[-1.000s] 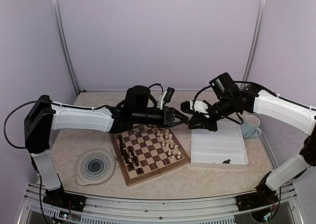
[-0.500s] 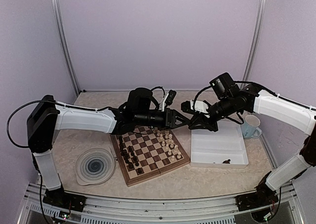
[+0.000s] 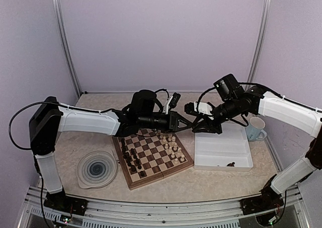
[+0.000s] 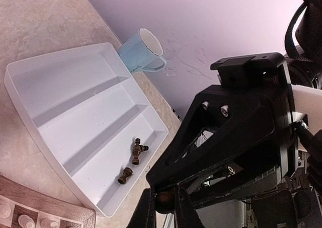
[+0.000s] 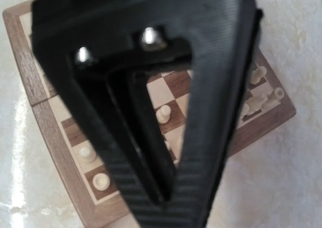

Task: Set up the chess pieces on the board
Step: Pass from the right arm to the left, then place the pawn at f7.

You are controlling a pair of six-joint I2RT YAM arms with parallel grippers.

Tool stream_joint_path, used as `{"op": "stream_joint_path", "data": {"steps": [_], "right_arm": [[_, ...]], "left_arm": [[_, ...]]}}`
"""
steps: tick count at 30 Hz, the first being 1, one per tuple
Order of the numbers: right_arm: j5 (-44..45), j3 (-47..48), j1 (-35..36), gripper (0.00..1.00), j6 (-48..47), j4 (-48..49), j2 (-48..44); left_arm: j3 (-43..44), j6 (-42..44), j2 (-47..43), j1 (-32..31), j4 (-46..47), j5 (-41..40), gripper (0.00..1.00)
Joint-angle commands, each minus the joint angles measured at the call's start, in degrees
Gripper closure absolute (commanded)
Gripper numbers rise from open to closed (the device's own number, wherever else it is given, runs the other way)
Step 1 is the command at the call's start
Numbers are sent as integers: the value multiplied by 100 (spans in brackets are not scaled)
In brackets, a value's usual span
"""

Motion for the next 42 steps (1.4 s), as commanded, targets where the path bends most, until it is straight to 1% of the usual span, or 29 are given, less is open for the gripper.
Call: {"op": "stream_joint_path", "data": {"steps": [1,3,5,7,9,11,13,18,24,28,42], "right_arm": [[-129,-170,-262,66,150,252,-273],[-271,-409,-560,60,177,299,-350],[-460,-685,-892,57,217,380,-420],[-583,-1039,-1142,56,270,585,-505],[-598,-1431,-1301,54,335,901,-583],[-595,-1725,-1383,54,408,1164,-617],[-563,-1896,-1415,53,421,1313,-606],[-584,-1900,-1425,53,430,1342,-469],[-697,-1867,-1425,52,378,1283,-330],[-790,-1888,-1425,52,366,1238,-408],[-791,-1917,-1425,52,327,1222,-410]], "left_arm": [[213,679,-137,87,-534,-108,96],[267,1281,-354,176,-1274,-547,96],[305,1919,-675,258,-2065,-1215,96],[270,2473,-959,342,-2833,-1985,96],[122,2911,-1183,439,-3401,-2642,96],[-63,3237,-1399,553,-3864,-3153,96],[-242,3446,-1560,701,-4231,-3477,96],[-575,3738,-1740,951,-4808,-3535,96],[-626,3838,-1536,1009,-5165,-3540,95],[-613,3806,-1290,1036,-5269,-3653,95],[-426,3867,-880,1054,-5620,-3727,95]]}}
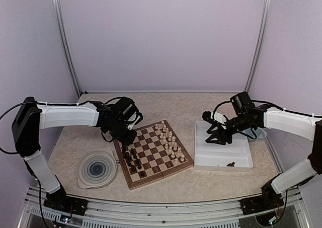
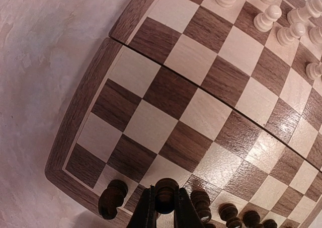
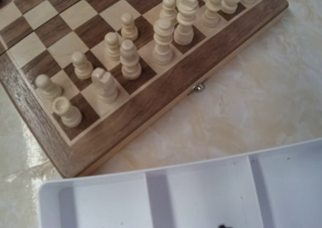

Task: Set up the chess pieces on the board
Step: Place the pawn at f7.

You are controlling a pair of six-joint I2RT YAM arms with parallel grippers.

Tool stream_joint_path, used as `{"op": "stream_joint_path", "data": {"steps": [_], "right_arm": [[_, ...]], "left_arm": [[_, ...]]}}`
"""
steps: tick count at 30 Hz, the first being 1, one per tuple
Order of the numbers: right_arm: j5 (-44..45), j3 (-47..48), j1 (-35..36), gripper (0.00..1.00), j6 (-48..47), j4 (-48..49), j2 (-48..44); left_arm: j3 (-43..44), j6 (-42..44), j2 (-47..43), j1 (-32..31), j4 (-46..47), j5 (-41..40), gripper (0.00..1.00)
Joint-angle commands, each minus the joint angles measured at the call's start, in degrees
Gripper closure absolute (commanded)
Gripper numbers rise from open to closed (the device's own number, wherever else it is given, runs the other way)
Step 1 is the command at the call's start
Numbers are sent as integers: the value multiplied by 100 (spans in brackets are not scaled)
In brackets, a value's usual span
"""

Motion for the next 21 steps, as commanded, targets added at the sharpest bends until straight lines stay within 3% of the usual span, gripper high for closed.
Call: {"op": "stream_joint_path", "data": {"steps": [1,12,21], "right_arm": [[-114,2,-41,52,-34,-2,-34],[-83,-7,-41,52,-48,-7,-26],[-82,1,-41,52,-53,-7,14]], "left_arm": [[195,106,187,40,-224,-77,95],[391,174,505,40,-361,-46,91],[487,191,603,31,-452,-43,83]]}}
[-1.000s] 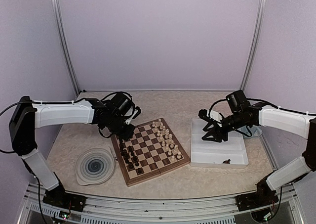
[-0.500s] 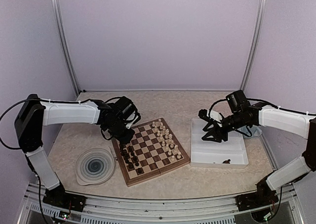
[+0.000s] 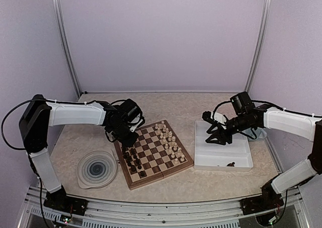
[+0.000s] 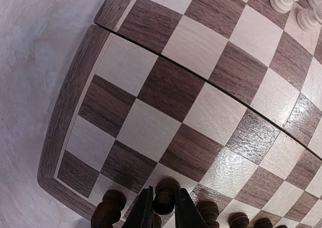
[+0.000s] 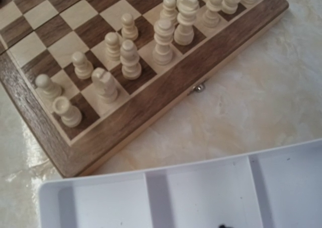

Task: Set up the chess pieces on the board
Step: Place the pawn at f7.

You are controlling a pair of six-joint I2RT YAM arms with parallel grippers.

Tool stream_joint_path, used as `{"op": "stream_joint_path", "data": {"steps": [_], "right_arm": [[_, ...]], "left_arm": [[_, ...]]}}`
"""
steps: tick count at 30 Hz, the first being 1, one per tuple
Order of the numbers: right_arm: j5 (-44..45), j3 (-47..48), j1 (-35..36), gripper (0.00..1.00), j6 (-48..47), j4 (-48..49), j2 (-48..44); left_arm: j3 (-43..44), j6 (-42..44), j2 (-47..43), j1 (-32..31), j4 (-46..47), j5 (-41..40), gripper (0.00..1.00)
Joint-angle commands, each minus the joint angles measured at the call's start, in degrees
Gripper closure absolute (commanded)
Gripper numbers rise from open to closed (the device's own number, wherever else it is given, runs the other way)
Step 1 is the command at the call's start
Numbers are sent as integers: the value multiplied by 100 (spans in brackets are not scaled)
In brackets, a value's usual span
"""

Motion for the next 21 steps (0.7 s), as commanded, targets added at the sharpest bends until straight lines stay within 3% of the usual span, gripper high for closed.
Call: {"op": "stream_joint_path", "data": {"steps": [1,21], "right_arm": [[-80,2,-41,52,-40,-3,10],[-97,10,-41,51,-49,-33,19]], "left_arm": [[153,62,75,16,-128,-1,82],[284,58,140,11,-391,92,84]]}}
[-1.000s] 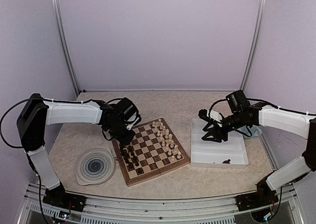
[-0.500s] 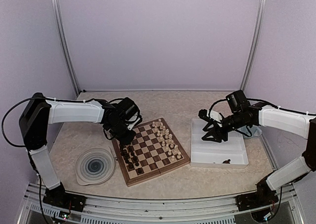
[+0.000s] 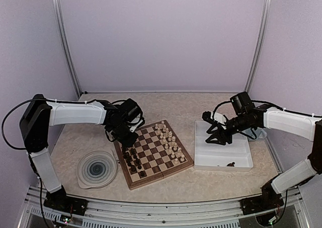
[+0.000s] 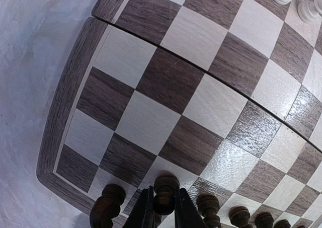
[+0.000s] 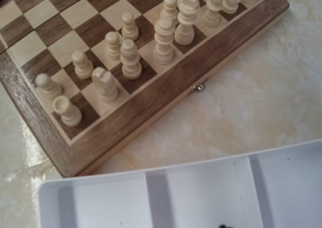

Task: Set up the chess pieces on the board
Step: Place the pawn at f7.

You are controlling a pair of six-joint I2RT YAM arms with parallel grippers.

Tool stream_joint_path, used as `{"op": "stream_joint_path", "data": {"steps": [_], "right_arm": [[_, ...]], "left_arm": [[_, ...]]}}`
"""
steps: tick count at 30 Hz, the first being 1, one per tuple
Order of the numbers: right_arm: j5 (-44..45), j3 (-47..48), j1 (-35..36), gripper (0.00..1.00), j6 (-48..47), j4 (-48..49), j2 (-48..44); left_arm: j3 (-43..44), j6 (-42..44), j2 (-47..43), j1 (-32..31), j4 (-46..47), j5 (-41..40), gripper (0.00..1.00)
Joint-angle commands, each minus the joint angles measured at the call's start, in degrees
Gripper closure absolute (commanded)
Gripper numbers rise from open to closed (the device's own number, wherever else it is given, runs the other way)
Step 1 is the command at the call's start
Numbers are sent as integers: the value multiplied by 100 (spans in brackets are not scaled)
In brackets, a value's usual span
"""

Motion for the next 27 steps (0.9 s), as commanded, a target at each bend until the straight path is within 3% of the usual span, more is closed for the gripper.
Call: {"op": "stream_joint_path", "data": {"steps": [1,18,27], "right_arm": [[-97,11,-41,51,-22,-31,8],[-106,43,-41,51,0,-67,-25],[555,334,-249,51,-331,-912,-205]], "left_arm": [[169,43,101,8,-164,76,84],[338,40,57,7,-302,51,74],[1004,156,-308,17,-622,110,67]]}}
